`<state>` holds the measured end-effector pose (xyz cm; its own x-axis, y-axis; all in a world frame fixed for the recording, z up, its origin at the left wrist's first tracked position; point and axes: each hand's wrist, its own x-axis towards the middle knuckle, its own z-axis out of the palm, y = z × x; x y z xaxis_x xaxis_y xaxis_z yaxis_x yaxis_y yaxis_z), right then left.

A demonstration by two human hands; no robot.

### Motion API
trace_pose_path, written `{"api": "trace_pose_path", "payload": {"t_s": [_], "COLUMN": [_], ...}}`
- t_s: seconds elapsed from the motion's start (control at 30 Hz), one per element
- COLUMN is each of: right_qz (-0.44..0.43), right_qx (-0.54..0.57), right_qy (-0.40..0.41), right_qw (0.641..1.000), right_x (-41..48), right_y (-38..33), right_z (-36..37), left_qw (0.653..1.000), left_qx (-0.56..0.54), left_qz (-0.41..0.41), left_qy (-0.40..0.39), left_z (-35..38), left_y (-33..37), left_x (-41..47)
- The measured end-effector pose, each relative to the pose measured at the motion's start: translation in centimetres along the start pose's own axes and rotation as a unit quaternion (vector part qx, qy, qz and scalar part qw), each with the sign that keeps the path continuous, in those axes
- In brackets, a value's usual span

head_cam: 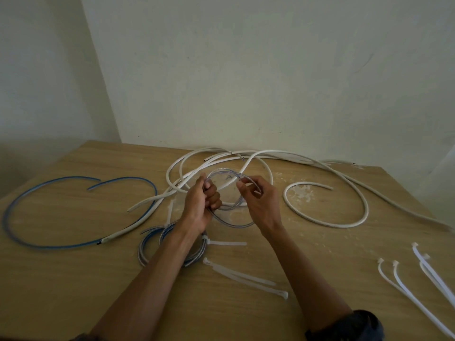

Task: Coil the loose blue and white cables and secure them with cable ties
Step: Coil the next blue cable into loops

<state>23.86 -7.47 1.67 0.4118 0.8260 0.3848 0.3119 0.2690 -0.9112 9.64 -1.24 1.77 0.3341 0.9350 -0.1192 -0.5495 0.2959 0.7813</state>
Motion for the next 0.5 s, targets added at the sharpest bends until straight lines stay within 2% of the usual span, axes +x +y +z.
{"api": "trace_pose_path", "payload": {"t_s": [0.1, 0.23, 0.4, 0.5], "right_qz": [-0.017, -0.05, 0.105, 0.193], "right_qx": [-0.028, -0.076, 0.021, 0.02], "right_qy": [0.017, -0.009, -0.064, -0.156], "right_qw": [0.999, 0.996, 0.992, 0.968], "right_x": [0.3, 0.4, 0.5, 0.9], "right_y": [0.0, -0.3, -0.2, -0.3], "right_z": [-0.6, -0.8, -1.9, -2.9], "left_qw": [1.0, 1.0, 0.984, 0.967], "left_qx": [0.019, 0.008, -0.175, -0.247], "left_qz": [0.008, 0.009, -0.016, -0.009], "left_qy": [-0.015, -0.02, 0.022, 0.063], "left_z": [0.1, -0.3, -1.2, -1.6], "left_y": [0.1, 0.4, 0.9, 1.1], "left_x": [-0.1, 0.1, 0.8, 1.1]}}
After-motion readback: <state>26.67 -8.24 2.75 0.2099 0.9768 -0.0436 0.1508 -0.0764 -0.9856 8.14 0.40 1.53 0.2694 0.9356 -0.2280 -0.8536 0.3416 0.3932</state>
